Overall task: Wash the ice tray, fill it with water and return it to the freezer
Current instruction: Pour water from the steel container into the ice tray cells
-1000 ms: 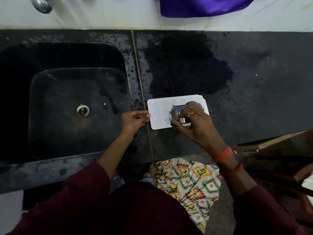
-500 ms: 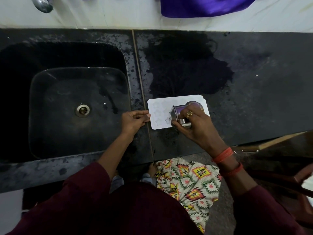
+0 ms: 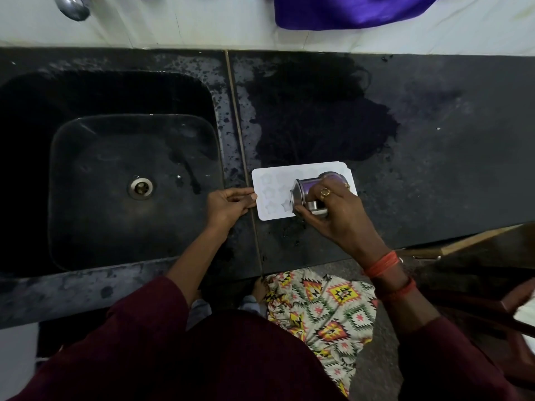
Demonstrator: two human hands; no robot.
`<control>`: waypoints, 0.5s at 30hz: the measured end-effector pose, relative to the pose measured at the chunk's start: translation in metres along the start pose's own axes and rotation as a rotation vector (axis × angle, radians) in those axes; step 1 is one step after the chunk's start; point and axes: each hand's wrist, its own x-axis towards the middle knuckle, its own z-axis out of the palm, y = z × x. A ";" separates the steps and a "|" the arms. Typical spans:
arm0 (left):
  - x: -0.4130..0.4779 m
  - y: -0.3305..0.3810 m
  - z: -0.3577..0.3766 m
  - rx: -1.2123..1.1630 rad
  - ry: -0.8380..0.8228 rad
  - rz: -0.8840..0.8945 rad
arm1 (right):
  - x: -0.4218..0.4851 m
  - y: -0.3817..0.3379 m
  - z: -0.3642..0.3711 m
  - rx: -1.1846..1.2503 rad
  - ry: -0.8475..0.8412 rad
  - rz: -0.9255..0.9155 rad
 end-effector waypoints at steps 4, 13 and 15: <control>-0.001 0.001 0.000 -0.005 0.001 0.003 | 0.000 0.001 -0.002 0.015 0.032 0.015; -0.002 0.001 0.000 -0.008 -0.011 0.019 | -0.001 0.006 -0.014 0.104 0.116 0.140; -0.002 0.000 0.001 -0.007 -0.009 0.018 | -0.001 0.003 -0.013 0.108 0.117 0.130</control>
